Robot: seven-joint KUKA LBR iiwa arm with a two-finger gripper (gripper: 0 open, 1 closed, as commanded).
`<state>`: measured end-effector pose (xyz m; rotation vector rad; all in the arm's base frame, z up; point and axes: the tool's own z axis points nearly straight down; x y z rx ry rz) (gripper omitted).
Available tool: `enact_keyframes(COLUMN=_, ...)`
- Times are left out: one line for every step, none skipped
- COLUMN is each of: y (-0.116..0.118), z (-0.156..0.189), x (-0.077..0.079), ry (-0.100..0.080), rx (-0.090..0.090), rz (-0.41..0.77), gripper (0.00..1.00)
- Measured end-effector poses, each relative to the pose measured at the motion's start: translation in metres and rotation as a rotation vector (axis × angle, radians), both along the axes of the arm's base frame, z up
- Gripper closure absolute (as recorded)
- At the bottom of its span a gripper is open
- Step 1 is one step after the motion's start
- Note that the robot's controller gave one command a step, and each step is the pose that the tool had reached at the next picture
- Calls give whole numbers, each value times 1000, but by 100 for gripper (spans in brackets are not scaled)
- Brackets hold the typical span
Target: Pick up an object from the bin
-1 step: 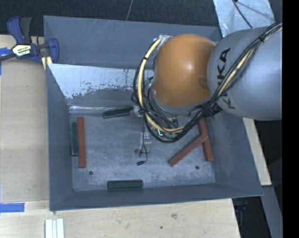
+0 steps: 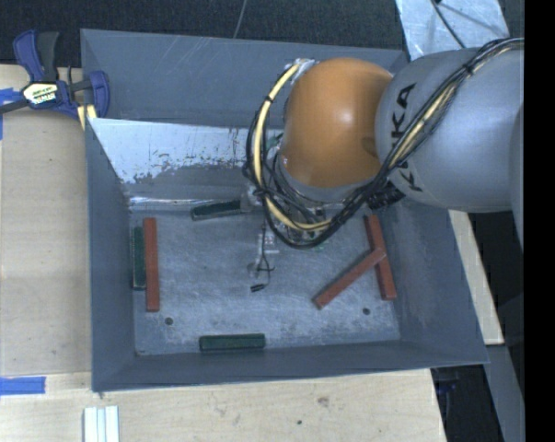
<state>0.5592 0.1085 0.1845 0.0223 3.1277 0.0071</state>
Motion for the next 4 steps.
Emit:
enact_keyframes(y=-25, z=-77, x=49, ry=3, rx=-2, rz=-44, gripper=0)
enact_keyframes(y=3, z=-101, x=64, ry=11, rx=-6, rz=22, gripper=0)
enact_keyframes(y=14, z=-112, x=70, ry=6, rx=-5, rz=211, gripper=100)
enact_keyframes(y=14, z=-112, x=70, ry=6, rx=-5, rz=211, gripper=100)
